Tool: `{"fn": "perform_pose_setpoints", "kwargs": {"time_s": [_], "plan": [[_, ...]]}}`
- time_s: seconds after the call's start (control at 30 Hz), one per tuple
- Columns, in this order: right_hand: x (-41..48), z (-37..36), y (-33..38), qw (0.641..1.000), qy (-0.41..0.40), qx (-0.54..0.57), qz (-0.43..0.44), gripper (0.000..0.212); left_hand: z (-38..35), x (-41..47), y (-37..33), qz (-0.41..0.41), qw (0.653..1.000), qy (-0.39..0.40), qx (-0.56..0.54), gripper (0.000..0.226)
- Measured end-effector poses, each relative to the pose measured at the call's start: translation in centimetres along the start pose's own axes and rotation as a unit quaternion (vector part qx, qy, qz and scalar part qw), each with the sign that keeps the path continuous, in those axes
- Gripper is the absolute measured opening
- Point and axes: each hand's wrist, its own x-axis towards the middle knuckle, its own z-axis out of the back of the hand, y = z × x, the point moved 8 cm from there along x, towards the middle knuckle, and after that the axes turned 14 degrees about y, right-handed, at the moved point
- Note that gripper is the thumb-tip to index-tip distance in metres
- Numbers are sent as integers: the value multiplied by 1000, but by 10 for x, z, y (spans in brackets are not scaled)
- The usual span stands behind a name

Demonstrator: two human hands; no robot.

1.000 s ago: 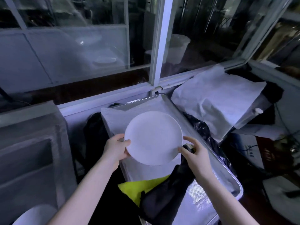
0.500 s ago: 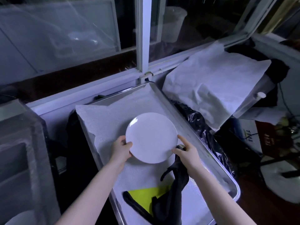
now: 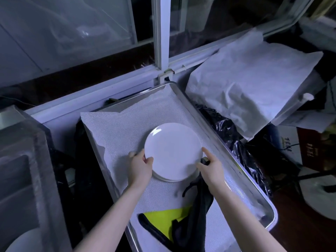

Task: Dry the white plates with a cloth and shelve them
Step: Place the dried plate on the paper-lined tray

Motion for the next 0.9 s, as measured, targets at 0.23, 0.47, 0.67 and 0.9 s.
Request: {"fn": "perform_pose_setpoints", "kwargs": {"time_s": [0.23,0.47,0.67,0.9], "plan": [[-1,-2,6,995,-10,-102,-1,55,-14,-4,3,16,998,16,60,50],[-7,-4,7,990,-10,-140,-13,64,-15,-8,8,10,998,28,50,55],[-46,-35,61,985,-20,-134,111,45,21,-25,19,-46,999,14,23,41],[-121,-168,152,923,158,-190,296,40,119,-97,48,-168,980,-102,-1,21]]}}
